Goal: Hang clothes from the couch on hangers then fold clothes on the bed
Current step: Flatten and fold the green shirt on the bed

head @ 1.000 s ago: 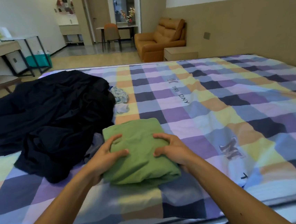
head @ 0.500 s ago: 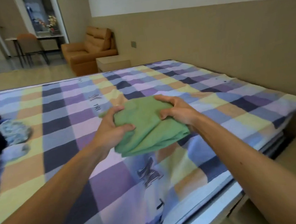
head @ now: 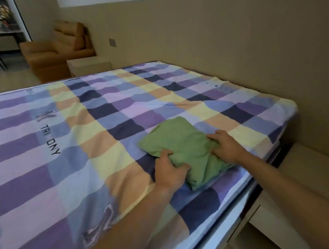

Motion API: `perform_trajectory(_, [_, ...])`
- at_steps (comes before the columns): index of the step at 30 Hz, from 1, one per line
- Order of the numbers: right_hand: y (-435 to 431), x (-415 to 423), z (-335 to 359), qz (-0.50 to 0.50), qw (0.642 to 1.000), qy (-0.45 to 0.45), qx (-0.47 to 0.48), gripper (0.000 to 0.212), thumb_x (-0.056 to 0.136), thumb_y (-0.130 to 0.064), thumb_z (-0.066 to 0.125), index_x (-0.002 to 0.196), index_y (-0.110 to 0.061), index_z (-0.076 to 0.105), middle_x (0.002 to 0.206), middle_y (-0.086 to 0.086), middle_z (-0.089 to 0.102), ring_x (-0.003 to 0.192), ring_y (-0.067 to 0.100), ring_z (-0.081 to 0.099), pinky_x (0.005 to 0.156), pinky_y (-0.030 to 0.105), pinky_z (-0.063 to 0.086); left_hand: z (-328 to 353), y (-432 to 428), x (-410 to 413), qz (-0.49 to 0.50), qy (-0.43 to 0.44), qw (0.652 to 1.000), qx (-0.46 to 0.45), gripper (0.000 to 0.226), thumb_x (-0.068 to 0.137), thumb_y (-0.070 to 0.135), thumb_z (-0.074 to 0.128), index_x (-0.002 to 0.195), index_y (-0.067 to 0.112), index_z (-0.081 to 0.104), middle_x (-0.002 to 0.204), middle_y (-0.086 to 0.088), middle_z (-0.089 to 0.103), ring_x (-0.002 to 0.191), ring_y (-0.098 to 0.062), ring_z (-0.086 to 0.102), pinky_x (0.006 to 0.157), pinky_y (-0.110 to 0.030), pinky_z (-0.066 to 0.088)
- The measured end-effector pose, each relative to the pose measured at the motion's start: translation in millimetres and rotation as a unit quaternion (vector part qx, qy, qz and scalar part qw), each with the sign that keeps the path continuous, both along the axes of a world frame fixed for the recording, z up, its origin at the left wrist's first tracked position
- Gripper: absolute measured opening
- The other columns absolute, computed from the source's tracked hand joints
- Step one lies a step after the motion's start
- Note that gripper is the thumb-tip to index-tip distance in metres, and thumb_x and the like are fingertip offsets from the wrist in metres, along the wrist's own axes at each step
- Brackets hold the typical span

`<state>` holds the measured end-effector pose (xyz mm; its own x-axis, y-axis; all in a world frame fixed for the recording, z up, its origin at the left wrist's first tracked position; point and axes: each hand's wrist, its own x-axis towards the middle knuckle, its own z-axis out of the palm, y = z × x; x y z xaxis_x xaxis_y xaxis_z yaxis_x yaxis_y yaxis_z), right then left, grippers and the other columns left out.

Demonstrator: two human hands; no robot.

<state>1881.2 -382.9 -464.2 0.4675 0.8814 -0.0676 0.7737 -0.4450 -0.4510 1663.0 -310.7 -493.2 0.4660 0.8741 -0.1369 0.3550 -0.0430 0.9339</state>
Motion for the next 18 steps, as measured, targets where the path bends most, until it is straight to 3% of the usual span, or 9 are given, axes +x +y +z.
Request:
perform_trajectory(2, [4.2,-3.6,-6.0,-0.012,0.997,-0.073,0.021,0.058,0.095,-0.024,0.062,0.150,-0.024,0.045,0.162,0.016,0.024,0.144,0.035,0.036,0.110,0.044,0.035,13.6,4.4,-2.2,0.005,0.091,0.993,0.076,0.071,0.066,0.051,0.077,0.126,0.027,0.048,0.134,-0.011,0.043,0.120,-0.037,0.051,0.101,-0.042,0.047])
perform_trajectory(4, [9.4,-16.3,-0.1,0.007,0.992,-0.108,0.059,0.064,0.097,-0.032,0.062,0.155,-0.022,0.038,0.166,0.012,0.019,0.147,0.033,0.031,0.113,0.043,0.031,25.0,10.4,-4.9,0.057,0.164,0.946,0.275,0.074,0.076,0.053,0.069,0.139,0.023,0.044,0.138,-0.013,0.035,0.128,-0.038,0.038,0.103,-0.044,0.038])
perform_trajectory(6, [13.8,-28.7,1.9,0.036,0.994,-0.077,0.072,0.074,0.094,-0.052,0.060,0.157,-0.023,0.034,0.168,0.007,0.018,0.152,0.026,0.023,0.119,0.039,0.024,26.7,14.7,-4.7,0.027,0.186,0.906,0.379,0.087,0.076,0.068,0.054,0.149,0.024,0.037,0.152,-0.015,0.026,0.140,-0.037,0.024,0.114,-0.048,0.027])
perform_trajectory(9, [9.8,-39.7,-14.1,0.051,0.996,-0.079,-0.012,0.117,0.063,-0.099,0.019,0.160,-0.032,0.025,0.169,0.002,0.014,0.155,0.019,0.013,0.124,0.039,0.009,7.7,17.5,-4.3,-0.145,0.291,0.895,0.306,0.106,0.075,0.090,0.038,0.160,0.030,0.016,0.170,-0.006,-0.003,0.155,-0.030,-0.007,0.124,-0.052,0.002])
perform_trajectory(11, [5.5,-40.8,-24.5,0.047,0.993,-0.102,-0.039,0.127,0.054,-0.103,0.000,0.161,-0.036,0.017,0.170,0.000,0.008,0.156,0.018,0.006,0.124,0.041,0.001,1.6,16.6,-9.7,-0.183,0.319,0.898,0.242,0.109,0.077,0.090,0.041,0.162,0.030,0.007,0.170,0.000,-0.009,0.155,-0.023,-0.015,0.124,-0.053,-0.004])
perform_trajectory(13, [7.4,-38.8,-23.0,0.034,0.994,-0.087,-0.052,0.109,0.070,-0.094,0.011,0.161,-0.035,0.016,0.170,0.000,0.006,0.156,0.018,0.005,0.125,0.043,0.001,4.4,18.4,-9.2,-0.185,0.322,0.901,0.224,0.110,0.079,0.087,0.045,0.162,0.027,0.007,0.170,0.001,-0.007,0.156,-0.022,-0.013,0.124,-0.053,-0.003])
perform_trajectory(15, [8.9,-47.5,-13.2,0.023,0.996,-0.071,-0.055,0.089,0.089,-0.080,0.035,0.161,-0.030,0.020,0.169,0.002,0.013,0.155,0.021,0.012,0.125,0.047,0.007,18.3,12.2,-18.7,-0.183,0.299,0.913,0.210,0.105,0.078,0.082,0.055,0.159,0.022,0.022,0.168,-0.002,0.012,0.156,-0.024,0.005,0.124,-0.052,0.011])
perform_trajectory(16, [8.7,-54.6,-8.6,0.011,0.998,-0.048,-0.026,0.083,0.093,-0.070,0.047,0.159,-0.026,0.025,0.168,0.004,0.020,0.154,0.023,0.019,0.124,0.048,0.013,25.1,9.5,-24.8,-0.163,0.249,0.933,0.203,0.098,0.078,0.077,0.061,0.153,0.020,0.035,0.162,-0.004,0.030,0.152,-0.022,0.022,0.122,-0.045,0.022])
perform_trajectory(18, [8.0,-78.7,0.3,-0.016,0.996,0.043,0.080,0.074,0.094,-0.052,0.062,0.155,-0.020,0.036,0.161,0.007,0.036,0.148,0.025,0.033,0.121,0.044,0.025,38.0,2.5,-50.0,-0.098,0.109,0.973,0.177,0.064,0.084,0.051,0.074,0.133,0.015,0.056,0.130,0.004,0.059,0.120,-0.002,0.052,0.102,-0.015,0.039])
